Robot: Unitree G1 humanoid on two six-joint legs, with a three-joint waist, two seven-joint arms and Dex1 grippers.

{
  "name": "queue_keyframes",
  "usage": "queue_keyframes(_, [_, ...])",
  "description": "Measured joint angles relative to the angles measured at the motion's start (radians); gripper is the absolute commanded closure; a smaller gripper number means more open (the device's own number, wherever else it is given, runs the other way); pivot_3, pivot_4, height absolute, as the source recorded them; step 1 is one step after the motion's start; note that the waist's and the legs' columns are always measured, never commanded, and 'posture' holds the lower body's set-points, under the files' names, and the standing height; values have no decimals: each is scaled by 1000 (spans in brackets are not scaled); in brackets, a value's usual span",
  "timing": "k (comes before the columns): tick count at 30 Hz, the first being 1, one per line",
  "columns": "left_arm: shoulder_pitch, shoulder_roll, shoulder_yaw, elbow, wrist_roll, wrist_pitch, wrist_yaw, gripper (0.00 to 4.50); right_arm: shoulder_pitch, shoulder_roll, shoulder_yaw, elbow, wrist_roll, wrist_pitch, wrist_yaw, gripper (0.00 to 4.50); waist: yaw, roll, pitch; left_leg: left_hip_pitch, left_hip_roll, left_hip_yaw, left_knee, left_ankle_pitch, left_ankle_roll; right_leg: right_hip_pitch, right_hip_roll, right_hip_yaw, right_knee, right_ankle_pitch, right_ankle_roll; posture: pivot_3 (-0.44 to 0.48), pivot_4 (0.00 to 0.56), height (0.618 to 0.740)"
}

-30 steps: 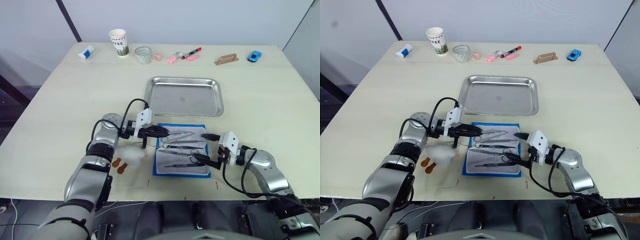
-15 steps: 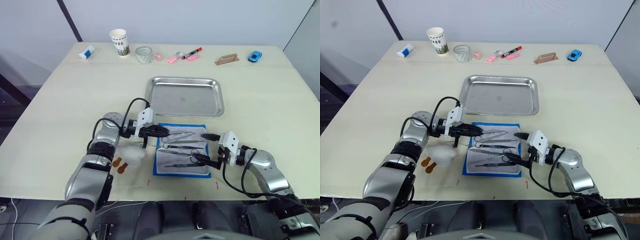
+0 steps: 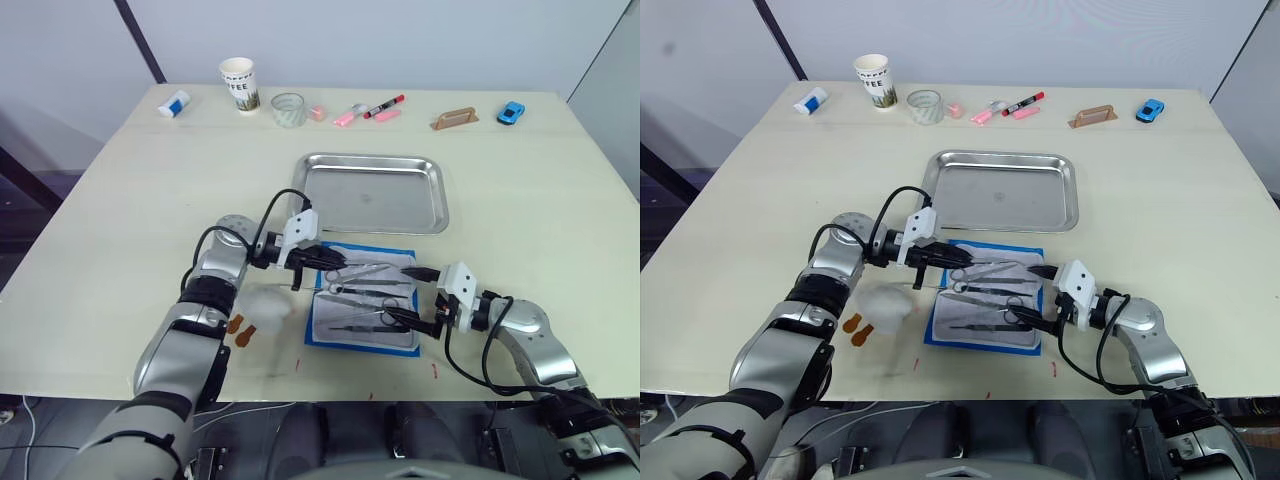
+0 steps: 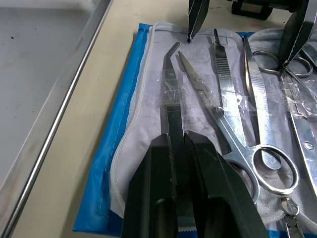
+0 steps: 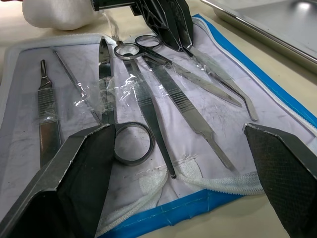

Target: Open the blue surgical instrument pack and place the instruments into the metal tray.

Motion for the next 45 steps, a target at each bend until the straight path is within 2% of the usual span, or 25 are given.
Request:
queue_keyframes(16, [1,34,-31,-126,30,80,0,4447,-3,0,6,-29,-13,66,-15,0,-4,0,0,0,0,0,0,0,0,0,0,0,0,0,0,0,150,718])
queue_keyframes(26, [3,42,-32,-137,30,87,-3,4447,-7,-14,21,-104,-19,214,-45,0,-8,0,-1,1,0,0,0,0,0,0,1,0,0,0,0,0,150,718])
queue_keyframes(45, [3,88,-31,-150,21,135,-34,4447,-11,-16,38,-115,-19,231,-68,0,-16,-3,-3,0,1,-1,0,0,0,0,1,0,0,0,0,0,150,718])
